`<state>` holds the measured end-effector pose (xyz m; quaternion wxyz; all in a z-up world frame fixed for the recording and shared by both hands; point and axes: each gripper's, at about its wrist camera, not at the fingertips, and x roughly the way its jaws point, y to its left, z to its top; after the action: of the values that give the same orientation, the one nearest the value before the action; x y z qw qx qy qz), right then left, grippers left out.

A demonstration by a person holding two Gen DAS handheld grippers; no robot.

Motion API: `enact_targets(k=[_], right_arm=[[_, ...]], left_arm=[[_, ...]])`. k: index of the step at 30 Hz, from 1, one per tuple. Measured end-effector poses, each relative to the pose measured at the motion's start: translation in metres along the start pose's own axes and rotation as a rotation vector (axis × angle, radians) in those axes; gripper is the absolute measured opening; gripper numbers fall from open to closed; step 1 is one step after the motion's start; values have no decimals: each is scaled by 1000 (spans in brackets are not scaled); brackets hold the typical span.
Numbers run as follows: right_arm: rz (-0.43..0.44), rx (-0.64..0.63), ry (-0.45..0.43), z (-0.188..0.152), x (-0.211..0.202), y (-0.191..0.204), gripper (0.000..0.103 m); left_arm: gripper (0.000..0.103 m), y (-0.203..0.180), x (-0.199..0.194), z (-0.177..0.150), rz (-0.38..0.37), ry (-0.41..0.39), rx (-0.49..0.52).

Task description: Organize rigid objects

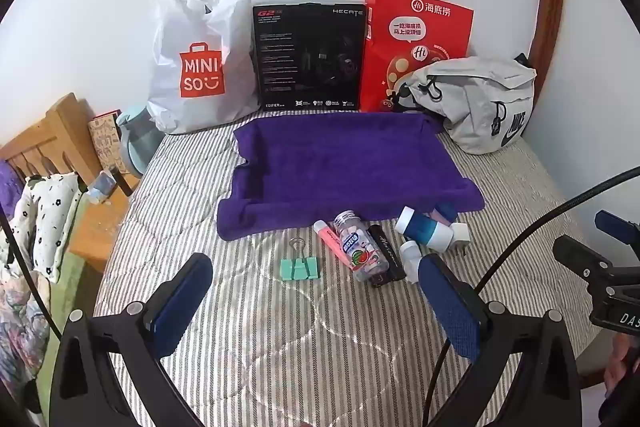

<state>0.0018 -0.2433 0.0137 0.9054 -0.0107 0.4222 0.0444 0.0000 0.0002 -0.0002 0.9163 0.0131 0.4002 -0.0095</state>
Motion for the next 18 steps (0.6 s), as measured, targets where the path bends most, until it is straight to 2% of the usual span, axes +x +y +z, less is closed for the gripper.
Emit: enact_targets(k=[18], right_arm=[[-9,0,9,-2,-4,1,103]], left_arm=[[103,2,1,-3,-41,19,-13]])
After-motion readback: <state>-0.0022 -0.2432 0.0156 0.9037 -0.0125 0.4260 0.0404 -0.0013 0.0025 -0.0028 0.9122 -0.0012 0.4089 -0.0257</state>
